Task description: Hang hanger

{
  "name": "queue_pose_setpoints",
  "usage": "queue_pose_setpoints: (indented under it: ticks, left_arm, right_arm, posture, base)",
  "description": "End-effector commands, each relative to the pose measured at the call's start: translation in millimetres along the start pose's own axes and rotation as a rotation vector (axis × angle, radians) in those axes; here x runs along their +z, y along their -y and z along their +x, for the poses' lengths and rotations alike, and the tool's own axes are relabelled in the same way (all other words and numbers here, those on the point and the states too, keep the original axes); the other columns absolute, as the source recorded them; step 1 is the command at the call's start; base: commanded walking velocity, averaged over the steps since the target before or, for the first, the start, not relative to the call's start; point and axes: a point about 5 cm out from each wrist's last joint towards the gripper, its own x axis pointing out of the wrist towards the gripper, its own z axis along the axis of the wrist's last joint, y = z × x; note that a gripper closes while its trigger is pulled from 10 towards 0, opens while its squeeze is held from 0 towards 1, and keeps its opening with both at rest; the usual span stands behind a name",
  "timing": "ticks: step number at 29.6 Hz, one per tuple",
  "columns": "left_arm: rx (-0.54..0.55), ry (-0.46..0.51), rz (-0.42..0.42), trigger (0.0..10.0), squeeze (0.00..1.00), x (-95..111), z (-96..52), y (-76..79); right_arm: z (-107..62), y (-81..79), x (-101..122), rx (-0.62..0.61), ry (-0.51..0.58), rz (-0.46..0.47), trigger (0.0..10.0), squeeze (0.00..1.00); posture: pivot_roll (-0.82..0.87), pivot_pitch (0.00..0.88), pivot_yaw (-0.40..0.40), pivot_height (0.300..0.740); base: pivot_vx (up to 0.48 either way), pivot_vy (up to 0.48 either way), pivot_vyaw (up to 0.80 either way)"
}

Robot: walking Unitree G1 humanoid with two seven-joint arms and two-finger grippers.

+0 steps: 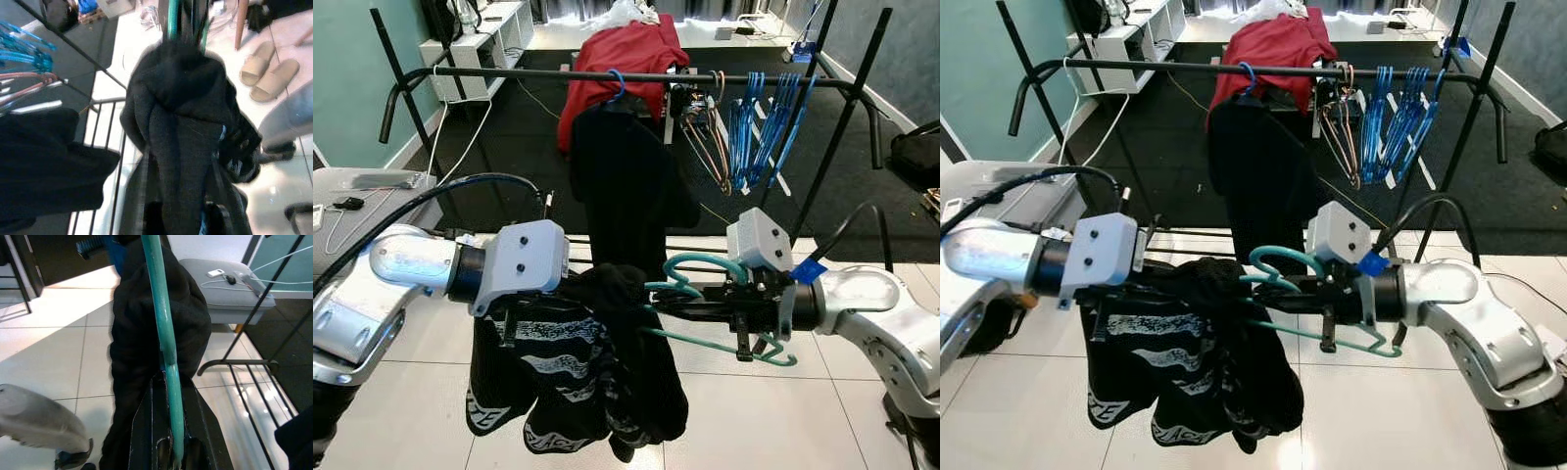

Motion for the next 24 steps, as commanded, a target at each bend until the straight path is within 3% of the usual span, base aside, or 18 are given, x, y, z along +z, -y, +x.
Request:
queue_pose_setpoints:
  ticks: [1,4,14,17,18,19,24]
  left_arm:
    - [-0.019,0.039,0.019,10.0,1.00,8.6,2.8,0.2]
    - [0.004,0.082,-0.036,10.0,1.00,12.0,2.9,-5.4]
    - [0.129,0.152,-0.014,10.0,1.00,19.7,-1.4,-20.6]
    - [0.248,0.212,-0.020,10.0,1.00,24.7,-14.1,-33.3]
    - [0.248,0.212,-0.020,10.0,1.00,24.7,-14.1,-33.3]
    - [0.282,0.262,-0.043,10.0,1.00,27.7,-23.6,-35.6]
    - [0.299,0.296,-0.059,10.0,1.00,29.5,-29.9,-36.2]
  right_arm:
    - [2.1,1.2,1.3,-0.014,0.003,-0.012,0.0,0.00]
    - [3.1,2.5,2.7,-0.028,0.018,-0.016,0.0,0.00]
    - [5.7,7.5,9.3,-0.067,0.076,-0.025,0.0,0.00]
    - [5.4,10.9,14.3,-0.095,0.123,-0.022,0.0,0.00]
    - [5.4,10.9,14.3,-0.095,0.123,-0.022,0.0,0.00]
    - [4.0,12.6,17.2,-0.107,0.147,-0.020,0.0,0.00]
    - [3.2,13.5,18.9,-0.114,0.162,-0.019,0.0,0.00]
  posture:
    - [-0.09,0.048,0.019,0.740]
    - [-0.09,0.051,0.020,0.740]
    - [-0.09,0.052,0.019,0.740]
    - [-0.09,0.052,0.020,0.740]
    - [-0.09,0.052,0.020,0.740]
    - [-0.09,0.052,0.019,0.740]
    - [-0.09,0.050,0.018,0.740]
  base:
    - [0.000,0.000,0.00]
    - [0.000,0.000,0.00]
    - [0.000,0.000,0.00]
    - [0.000,0.000,0.00]
    - [0.000,0.000,0.00]
    - [0.000,0.000,0.00]
    - [0.000,0.000,0.00]
